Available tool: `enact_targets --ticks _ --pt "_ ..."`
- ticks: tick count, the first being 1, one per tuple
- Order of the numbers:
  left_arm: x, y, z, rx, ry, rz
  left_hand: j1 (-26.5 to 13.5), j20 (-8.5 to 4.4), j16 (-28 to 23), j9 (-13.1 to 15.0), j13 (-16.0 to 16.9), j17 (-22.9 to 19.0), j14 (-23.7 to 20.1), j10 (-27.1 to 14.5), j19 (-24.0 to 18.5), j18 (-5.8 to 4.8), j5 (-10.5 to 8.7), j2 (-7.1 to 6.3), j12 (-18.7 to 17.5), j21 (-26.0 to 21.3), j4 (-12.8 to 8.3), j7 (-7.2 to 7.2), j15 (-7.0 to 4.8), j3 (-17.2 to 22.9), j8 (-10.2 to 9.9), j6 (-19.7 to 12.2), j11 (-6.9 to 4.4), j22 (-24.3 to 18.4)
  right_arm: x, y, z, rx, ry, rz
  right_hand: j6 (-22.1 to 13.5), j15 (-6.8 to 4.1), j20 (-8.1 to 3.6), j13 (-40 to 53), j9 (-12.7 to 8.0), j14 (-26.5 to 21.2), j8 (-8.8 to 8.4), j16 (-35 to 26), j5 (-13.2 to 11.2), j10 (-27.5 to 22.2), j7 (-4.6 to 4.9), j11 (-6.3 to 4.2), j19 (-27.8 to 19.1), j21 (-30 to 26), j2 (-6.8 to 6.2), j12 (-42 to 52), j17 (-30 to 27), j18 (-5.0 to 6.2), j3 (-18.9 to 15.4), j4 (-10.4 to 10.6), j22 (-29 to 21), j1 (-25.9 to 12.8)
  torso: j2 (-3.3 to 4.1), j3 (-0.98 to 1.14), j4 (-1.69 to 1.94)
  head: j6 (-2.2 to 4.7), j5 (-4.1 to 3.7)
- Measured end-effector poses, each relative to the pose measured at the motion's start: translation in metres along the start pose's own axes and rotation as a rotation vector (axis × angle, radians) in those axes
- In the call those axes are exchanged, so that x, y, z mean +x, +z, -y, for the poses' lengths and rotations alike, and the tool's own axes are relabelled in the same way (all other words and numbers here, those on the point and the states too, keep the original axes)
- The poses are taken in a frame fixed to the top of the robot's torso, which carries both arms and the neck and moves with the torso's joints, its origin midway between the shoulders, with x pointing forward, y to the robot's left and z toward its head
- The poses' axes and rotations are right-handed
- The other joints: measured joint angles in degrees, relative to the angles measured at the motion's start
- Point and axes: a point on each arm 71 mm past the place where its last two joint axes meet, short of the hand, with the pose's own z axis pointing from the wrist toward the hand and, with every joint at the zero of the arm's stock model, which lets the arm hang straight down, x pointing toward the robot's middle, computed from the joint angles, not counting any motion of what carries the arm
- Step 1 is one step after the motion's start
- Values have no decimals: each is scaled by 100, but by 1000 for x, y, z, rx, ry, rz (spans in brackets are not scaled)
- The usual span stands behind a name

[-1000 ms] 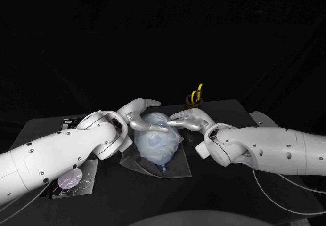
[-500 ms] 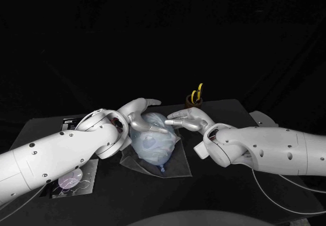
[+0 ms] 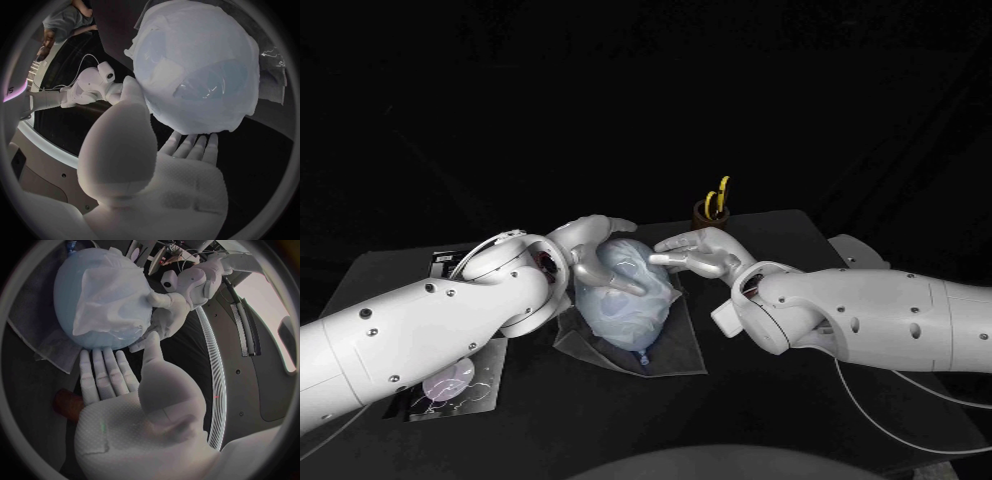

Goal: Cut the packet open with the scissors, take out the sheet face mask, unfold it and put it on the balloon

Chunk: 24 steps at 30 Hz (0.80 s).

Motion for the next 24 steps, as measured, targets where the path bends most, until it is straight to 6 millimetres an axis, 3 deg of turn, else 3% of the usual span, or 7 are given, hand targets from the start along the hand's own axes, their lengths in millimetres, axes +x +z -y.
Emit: enact_targets --ticks 6,11,14,19,21,24 --pt "2 -1 -1 -8 26 -28 55 0 0 11 1 0 12 21 0 0 0 1 1 0 0 -21 -53 0 0 21 -20 0 0 0 0 -2 0 0 0 0 0 -13 -15 0 0 0 24 0 0 0 0 0 6 0 -23 -1 0 0 -11 6 2 -2 2 -6 -8" --pt "2 -1 -5 -26 42 -42 77 0 0 18 0 8 33 21 0 0 0 23 1 0 0 0 -74 0 0 42 -20 0 0 -1 -1 -10 0 3 93 0 0 -26 -33 0 0 0 24 0 23 0 0 0 121 0 -58 -2 1 -4 -31 121 2 -2 3 -7 -9" --pt "1 0 -9 -36 47 -47 77 0 0 30 8 14 33 41 0 0 0 23 1 0 0 -9 -74 0 0 75 -40 0 -2 -2 -1 -18 -1 9 252 1 -11 -26 -46 89 13 0 24 12 43 -11 83 0 191 17 -89 5 8 -109 -40 273 2 -2 0 -12 -9" --pt "1 1 -12 -48 50 -50 76 0 0 35 9 20 53 41 0 0 0 23 1 0 0 0 -94 0 0 83 -40 0 -12 -7 -1 -43 -17 42 533 -188 -26 0 -76 667 103 283 24 436 112 -184 509 208 392 289 -29 231 3 -368 -2 677 2 0 -5 -21 -12" --pt "0 1 -14 -51 51 -50 76 0 0 36 9 20 53 41 0 0 0 23 1 0 0 0 -94 0 0 83 -40 0 -18 -8 -2 -57 -28 59 690 -320 -74 30 -76 1067 171 488 24 726 153 -302 796 364 445 430 73 294 24 -487 48 859 1 0 -6 -24 -14" --pt "0 1 -16 -57 52 -50 76 0 0 36 9 20 53 83 0 0 0 23 1 0 0 -20 -94 0 23 103 -39 0 -32 -10 -8 -89 -56 91 802 -442 -168 57 -91 1437 185 674 24 974 162 -410 1060 512 467 535 187 316 37 -545 97 926 -2 0 -7 -31 -14"
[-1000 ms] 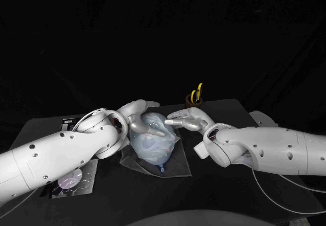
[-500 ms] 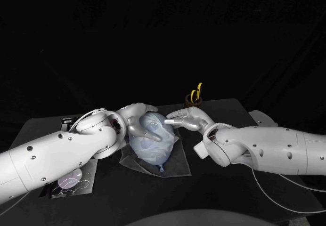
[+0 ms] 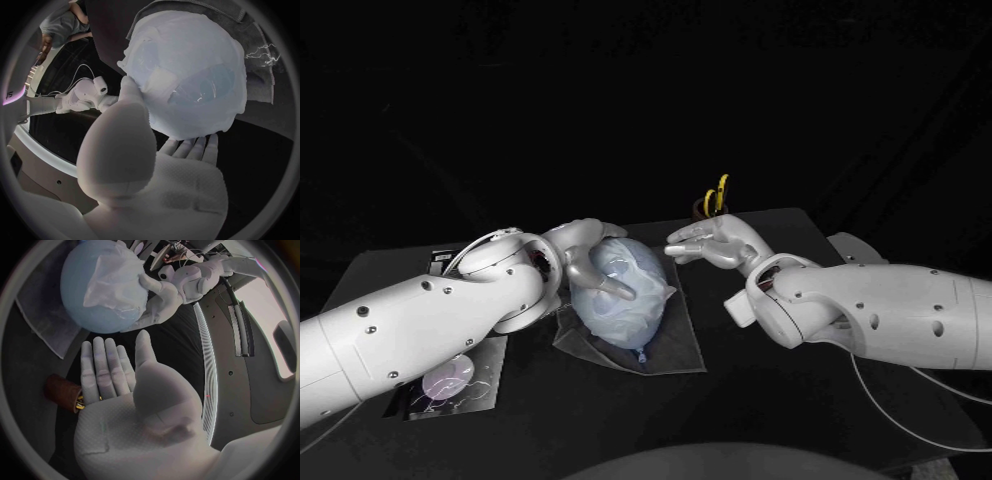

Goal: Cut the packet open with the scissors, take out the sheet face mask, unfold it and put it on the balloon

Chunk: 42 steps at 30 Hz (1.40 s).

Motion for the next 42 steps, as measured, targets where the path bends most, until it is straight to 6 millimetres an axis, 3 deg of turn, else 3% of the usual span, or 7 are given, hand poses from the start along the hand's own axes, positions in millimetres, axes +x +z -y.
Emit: enact_targets --ticks 6,9,12,16,22,29,42 --pt "0 0 -2 -5 -1 0 0 0 0 6 0 0 0 0 0 0 0 0 0 0 0 20 0 0 0 20 0 0 -16 -3 -10 -63 -77 13 340 -594 -568 379 -22 1636 91 1334 0 1175 -335 -471 1142 848 -51 619 721 0 101 -177 423 200 -3 -2 0 -12 4" --pt "0 0 -3 -6 -2 0 0 0 0 7 0 0 0 0 0 0 0 0 0 0 0 20 0 0 0 20 0 0 -13 -4 -15 -93 -129 -22 550 -842 -901 2465 -108 2143 91 3661 24 1300 -511 -634 1515 1993 -28 2629 2535 -2 19 -430 1293 175 -3 -2 1 -18 0" --pt "0 0 -3 -6 -3 -1 0 0 0 7 0 0 0 0 0 0 0 0 0 0 0 20 0 0 0 20 0 0 -7 -5 -19 -109 -178 -63 608 -856 -971 5224 -165 2749 91 5213 19 1687 -546 -685 1549 2756 -29 5156 4701 -3 76 -487 1943 175 -2 -2 2 -25 -19" --pt "0 0 -3 -7 -6 -1 -1 0 0 7 0 5 21 0 0 0 0 0 0 0 0 20 21 0 0 20 0 0 5 -6 -23 -126 -274 -119 656 -851 -947 5651 -235 3031 43 6151 31 2079 -529 -638 2087 4376 10 5611 6191 -193 146 -507 3449 136 3 -2 10 -38 -40" --pt "0 0 -4 -7 -10 -2 -1 0 0 6 0 5 21 0 0 0 0 0 0 0 0 20 22 0 -1 20 0 0 14 -4 -24 -125 -419 -142 685 -859 -919 5649 -275 3039 15 6521 33 2165 -521 -628 2589 5470 -21 5611 6324 -319 155 -501 4499 46 11 -4 18 -42 -51" --pt "0 -1 -4 -8 -15 -3 -1 0 0 6 0 5 21 0 0 0 0 0 0 0 0 20 22 0 -1 20 0 0 15 -1 -20 -81 -516 -123 763 -859 -917 5650 -277 3039 15 6542 33 2190 -554 -642 2708 5750 17 5613 6343 -353 155 -500 4779 -38 13 -6 17 -69 -52" --pt "0 -1 -5 -8 -19 -4 -1 0 0 4 0 4 21 -1 0 0 0 0 0 0 0 20 22 0 -1 20 1 -1 22 -6 -13 24 -495 -136 894 -858 -952 5650 -263 3038 67 6542 33 2211 -603 -663 2906 6110 -11 5895 6323 -451 -3 -99 5154 -664 4 -5 7 -96 -48"
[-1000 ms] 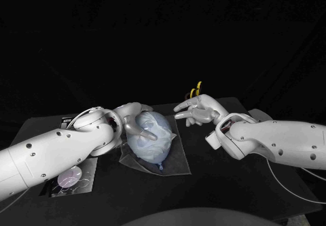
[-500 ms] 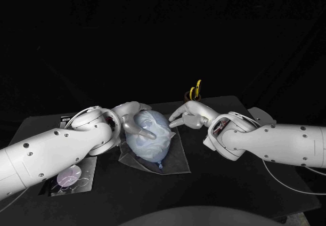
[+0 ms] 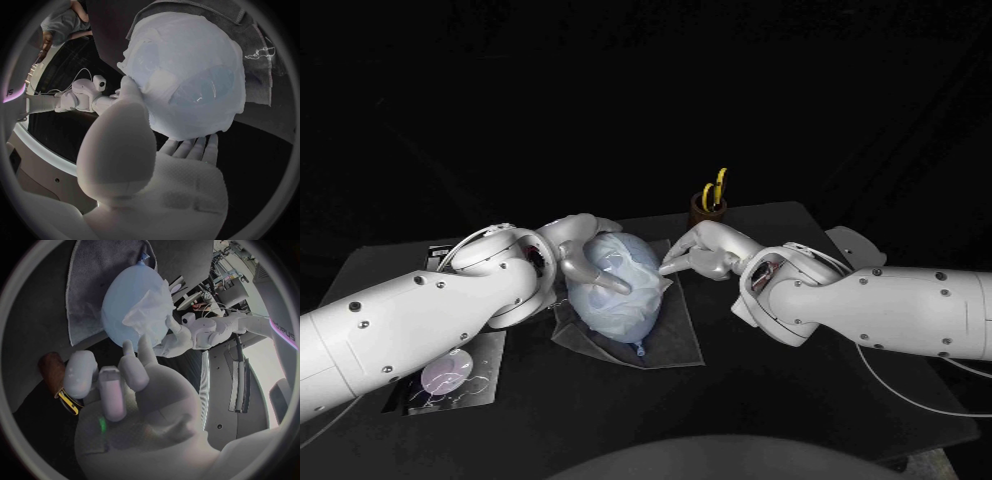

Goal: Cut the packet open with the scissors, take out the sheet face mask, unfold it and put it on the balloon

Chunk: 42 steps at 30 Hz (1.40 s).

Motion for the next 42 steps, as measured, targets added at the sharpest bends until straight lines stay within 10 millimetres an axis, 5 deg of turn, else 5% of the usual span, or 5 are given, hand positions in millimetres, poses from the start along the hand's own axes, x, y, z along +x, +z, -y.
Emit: enact_targets --ticks 26,37,42 --pt "0 0 0 1 -6 -2 54 0 0 -2 0 5 20 0 0 0 0 -7 0 0 0 0 -20 0 0 0 0 0 16 5 -4 43 66 -51 52 -13 -16 0 21 13 43 0 -22 -23 -32 -21 56 67 -3 82 5 -7 -18 122 121 -66 2 -1 7 -29 7" --pt "1 0 -1 0 -9 -4 54 0 0 -3 0 5 20 0 0 0 0 -8 0 0 0 0 -20 0 0 0 0 0 20 5 -6 42 63 -57 288 -90 -69 -7 143 1 221 -4 -22 -41 -169 -127 108 133 39 83 1 -41 46 -41 172 287 2 2 2 -63 11" --pt "0 0 -1 -1 -10 -4 54 0 0 -3 0 5 20 0 0 0 0 -7 0 0 0 0 -20 0 -1 0 0 0 21 5 -6 38 59 -51 408 -130 -114 -10 209 -22 304 -6 -22 -79 -263 -184 149 179 42 83 0 -45 509 -181 208 667 2 2 2 -76 15"
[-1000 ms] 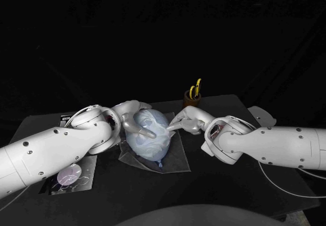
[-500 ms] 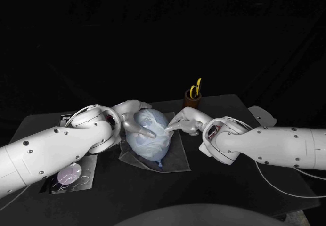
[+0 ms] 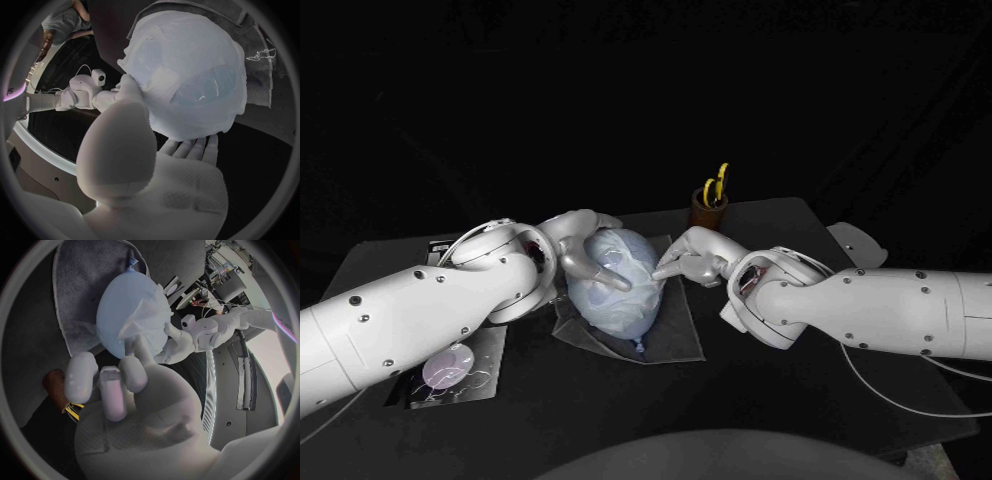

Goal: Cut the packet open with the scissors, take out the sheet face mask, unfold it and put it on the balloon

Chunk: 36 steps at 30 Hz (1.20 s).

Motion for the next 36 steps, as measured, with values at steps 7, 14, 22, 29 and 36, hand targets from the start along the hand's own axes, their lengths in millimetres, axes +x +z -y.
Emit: enact_targets --ticks 7,14,22,29,36 --pt "0 0 -1 -2 -2 1 0 0 0 -1 0 0 0 0 0 0 0 0 0 0 0 0 0 0 0 0 0 0 0 0 -2 -18 0 23 62 -42 -89 -39 98 -42 157 2 -41 -43 -46 -43 49 67 -62 0 1 -42 306 -198 0 237 -1 2 -1 -26 -7" --pt "-1 0 -1 -3 -4 1 0 0 0 -2 0 0 0 0 0 0 0 0 0 0 0 0 0 0 0 0 0 0 -2 -2 -4 -47 12 58 81 -43 -109 -147 99 -43 214 6 -59 -43 -27 -43 69 87 -91 -1 5 -47 384 -229 -1 268 -2 2 -6 -51 -14" --pt "-1 0 -1 -3 -7 0 46 0 0 3 0 -1 0 0 0 0 0 1 0 0 0 0 0 0 0 0 0 0 -8 -5 -2 -61 37 98 81 -42 -109 -222 99 -42 249 5 -72 -43 -27 -43 69 87 -91 -1 5 -53 471 -220 -5 268 -3 3 -4 -60 -25" --pt "-1 0 -2 -5 -10 0 45 0 0 3 0 5 0 0 0 0 0 1 0 0 0 0 0 0 0 0 0 0 -13 -10 2 -53 49 117 80 -39 -109 -268 98 -39 250 1 -55 -43 -27 -43 69 87 -90 -1 4 -85 591 -196 -3 268 -5 3 -5 -52 -37" --pt "-1 0 -2 -6 -12 0 45 0 0 3 0 4 0 0 0 0 0 1 0 0 0 0 0 0 0 0 0 0 -17 -14 7 -35 52 124 69 -59 -129 -311 96 -58 250 -14 -56 -53 -34 -53 89 108 -90 -1 0 -88 695 -139 -1 267 -5 3 -4 -46 -50"
